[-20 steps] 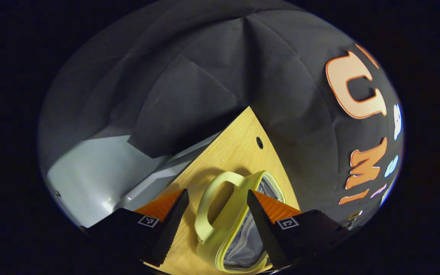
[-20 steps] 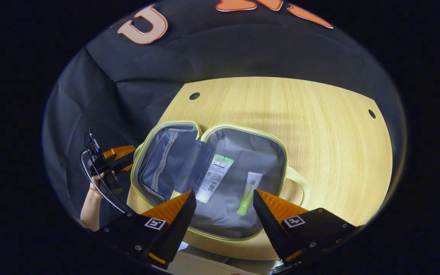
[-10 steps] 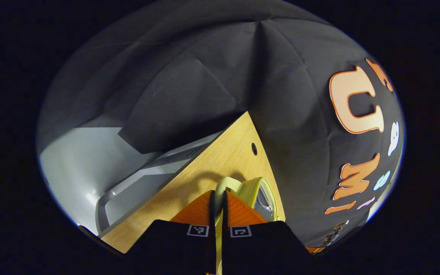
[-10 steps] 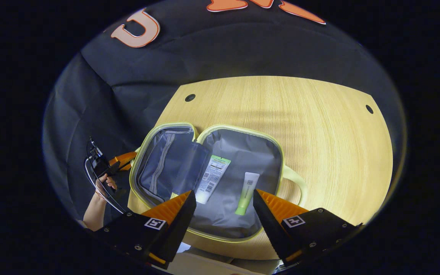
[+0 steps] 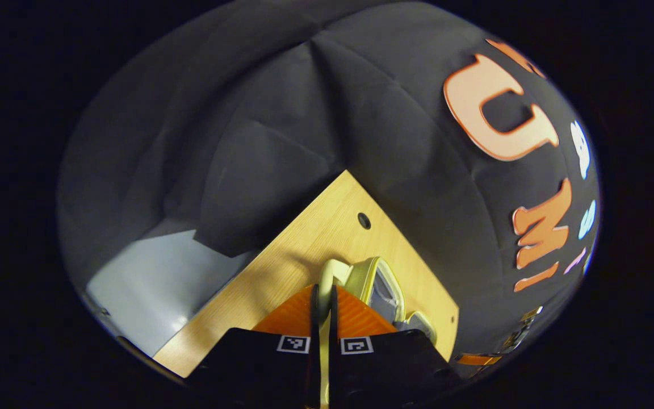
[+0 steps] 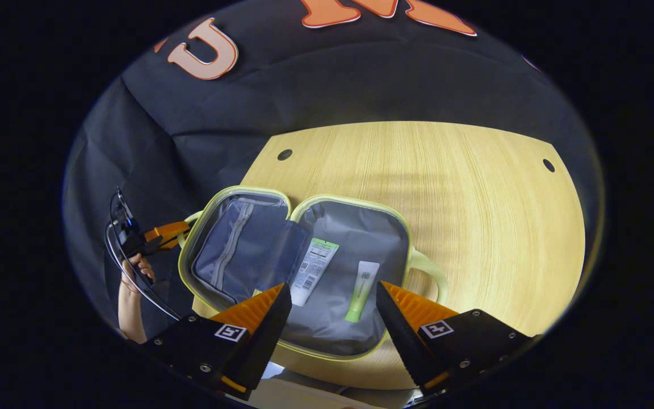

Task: First open the suitcase, pack the skin care products into it, and then close the suitcase.

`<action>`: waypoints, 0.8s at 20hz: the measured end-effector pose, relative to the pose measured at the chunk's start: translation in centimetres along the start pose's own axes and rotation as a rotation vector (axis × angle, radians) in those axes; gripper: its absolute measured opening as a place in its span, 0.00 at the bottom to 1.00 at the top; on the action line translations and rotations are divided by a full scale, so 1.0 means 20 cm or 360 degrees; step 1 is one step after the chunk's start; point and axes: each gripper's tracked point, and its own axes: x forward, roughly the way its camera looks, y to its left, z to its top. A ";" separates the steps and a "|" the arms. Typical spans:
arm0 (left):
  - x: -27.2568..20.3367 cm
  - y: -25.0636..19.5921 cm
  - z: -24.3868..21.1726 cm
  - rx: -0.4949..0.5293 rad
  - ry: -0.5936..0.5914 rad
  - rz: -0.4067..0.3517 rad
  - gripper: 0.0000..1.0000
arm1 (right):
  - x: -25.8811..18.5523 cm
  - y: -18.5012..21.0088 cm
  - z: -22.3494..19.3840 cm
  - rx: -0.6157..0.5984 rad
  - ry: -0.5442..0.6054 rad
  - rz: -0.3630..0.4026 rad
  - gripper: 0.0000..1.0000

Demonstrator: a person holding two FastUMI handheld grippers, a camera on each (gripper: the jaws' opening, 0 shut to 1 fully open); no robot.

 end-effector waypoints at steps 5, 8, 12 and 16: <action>-0.20 -0.38 0.06 0.0354 -0.0078 0.0068 0.05 | -0.11 -0.15 0.06 -0.0015 -0.0133 0.0003 0.96; -0.33 -0.62 0.04 0.0496 -0.0124 0.0078 0.05 | -0.22 -0.28 0.13 -0.0038 -0.0245 -0.0006 0.96; -0.45 -0.93 -0.08 0.0750 -0.0191 0.0178 0.06 | -0.43 -0.47 0.22 -0.0071 -0.0394 -0.0021 0.96; -0.52 -1.27 -0.25 0.0866 -0.0197 0.0167 0.05 | -0.66 -0.69 0.28 -0.0071 -0.0545 -0.0041 0.95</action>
